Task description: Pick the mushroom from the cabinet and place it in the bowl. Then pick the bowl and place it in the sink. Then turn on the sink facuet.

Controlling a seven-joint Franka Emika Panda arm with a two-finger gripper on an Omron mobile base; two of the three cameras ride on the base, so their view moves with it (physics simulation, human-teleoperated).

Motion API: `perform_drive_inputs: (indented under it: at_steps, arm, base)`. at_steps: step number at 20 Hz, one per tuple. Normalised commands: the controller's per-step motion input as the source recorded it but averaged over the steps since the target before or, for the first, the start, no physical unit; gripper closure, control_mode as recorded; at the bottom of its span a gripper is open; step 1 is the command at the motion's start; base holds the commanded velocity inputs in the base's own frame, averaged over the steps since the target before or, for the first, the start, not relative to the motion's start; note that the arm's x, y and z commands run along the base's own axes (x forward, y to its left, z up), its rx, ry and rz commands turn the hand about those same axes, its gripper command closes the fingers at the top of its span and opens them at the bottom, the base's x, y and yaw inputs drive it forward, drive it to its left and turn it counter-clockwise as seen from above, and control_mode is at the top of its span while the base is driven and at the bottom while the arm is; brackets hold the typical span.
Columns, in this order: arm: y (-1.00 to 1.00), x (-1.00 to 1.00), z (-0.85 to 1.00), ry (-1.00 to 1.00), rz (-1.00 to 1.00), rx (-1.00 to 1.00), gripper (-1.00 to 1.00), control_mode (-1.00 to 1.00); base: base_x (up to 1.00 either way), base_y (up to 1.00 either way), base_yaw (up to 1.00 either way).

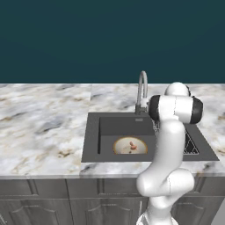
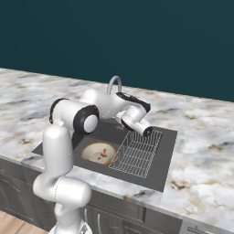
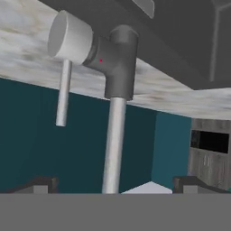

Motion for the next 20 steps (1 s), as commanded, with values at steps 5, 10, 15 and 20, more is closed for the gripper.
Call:
perform_drive_inputs:
  at_steps: [5, 10, 15, 20]
  arm:
    - [-0.04, 0.33, -0.27, 0.0, 0.0, 0.03, -1.0, -1.0]
    - [-0.13, 0.18, -0.21, 0.0, 0.0, 0.04, -1.0, -1.0]
    - [-0.08, 0.28, 0.0, 0.0, 0.0, 0.06, -1.0, -1.0]
    - [0.0, 0.45, -0.02, 0.02, 0.0, 0.02, -1.0, -1.0]
  base:
    - [0.0, 0.0, 0.0]
    - [0.0, 0.0, 0.0]
    - [0.0, 0.0, 0.0]
    - [0.0, 0.0, 0.0]
